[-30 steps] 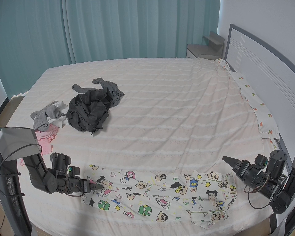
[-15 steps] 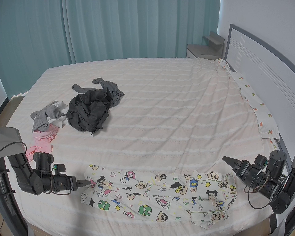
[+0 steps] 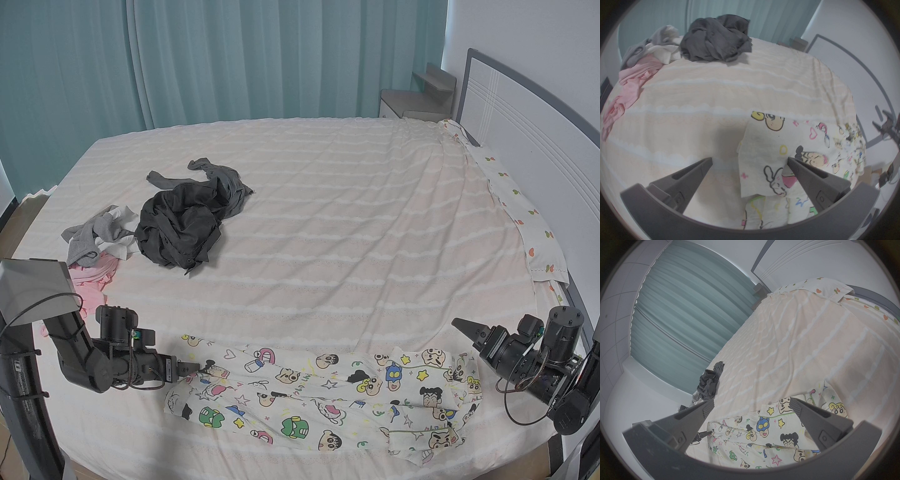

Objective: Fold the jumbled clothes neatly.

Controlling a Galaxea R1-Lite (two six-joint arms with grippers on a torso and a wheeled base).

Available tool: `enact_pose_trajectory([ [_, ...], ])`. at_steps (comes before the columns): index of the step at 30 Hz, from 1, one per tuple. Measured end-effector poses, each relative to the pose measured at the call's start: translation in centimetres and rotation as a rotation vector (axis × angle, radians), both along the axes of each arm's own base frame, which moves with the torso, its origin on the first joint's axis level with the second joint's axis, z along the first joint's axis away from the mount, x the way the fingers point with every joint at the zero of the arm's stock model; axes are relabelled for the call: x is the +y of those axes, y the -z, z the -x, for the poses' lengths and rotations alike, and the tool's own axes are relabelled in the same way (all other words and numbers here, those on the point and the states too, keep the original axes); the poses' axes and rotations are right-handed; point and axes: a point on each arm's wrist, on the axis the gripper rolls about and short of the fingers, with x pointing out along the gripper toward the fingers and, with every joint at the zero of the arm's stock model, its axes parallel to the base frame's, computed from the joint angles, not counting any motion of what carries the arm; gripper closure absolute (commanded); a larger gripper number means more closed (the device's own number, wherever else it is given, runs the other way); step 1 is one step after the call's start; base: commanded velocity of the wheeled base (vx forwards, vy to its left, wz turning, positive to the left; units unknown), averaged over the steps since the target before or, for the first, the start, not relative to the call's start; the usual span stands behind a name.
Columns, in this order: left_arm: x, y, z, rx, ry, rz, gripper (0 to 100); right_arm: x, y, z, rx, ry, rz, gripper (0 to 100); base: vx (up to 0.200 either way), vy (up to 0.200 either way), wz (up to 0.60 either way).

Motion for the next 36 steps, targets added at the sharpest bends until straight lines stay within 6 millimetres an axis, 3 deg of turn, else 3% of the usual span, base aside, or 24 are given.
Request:
enact_pose_trajectory([
  [7,-0.4,1.2,-0.5,0.012,0.018,-0.087,0,0.0,0.0,0.0,-0.001,0.001,0.000,0,0.000,0.000,0.00],
  [24,-1.3,-0.5,-0.6,0.027,0.048,0.011,0,0.0,0.0,0.0,-0.002,0.000,-0.001,0,0.000,0.000,0.00],
  [36,-2.5,0.6,-1.3,0.042,0.085,0.007,0,0.0,-0.1,0.0,-0.004,0.016,0.003,0,0.000,0.000,0.00],
])
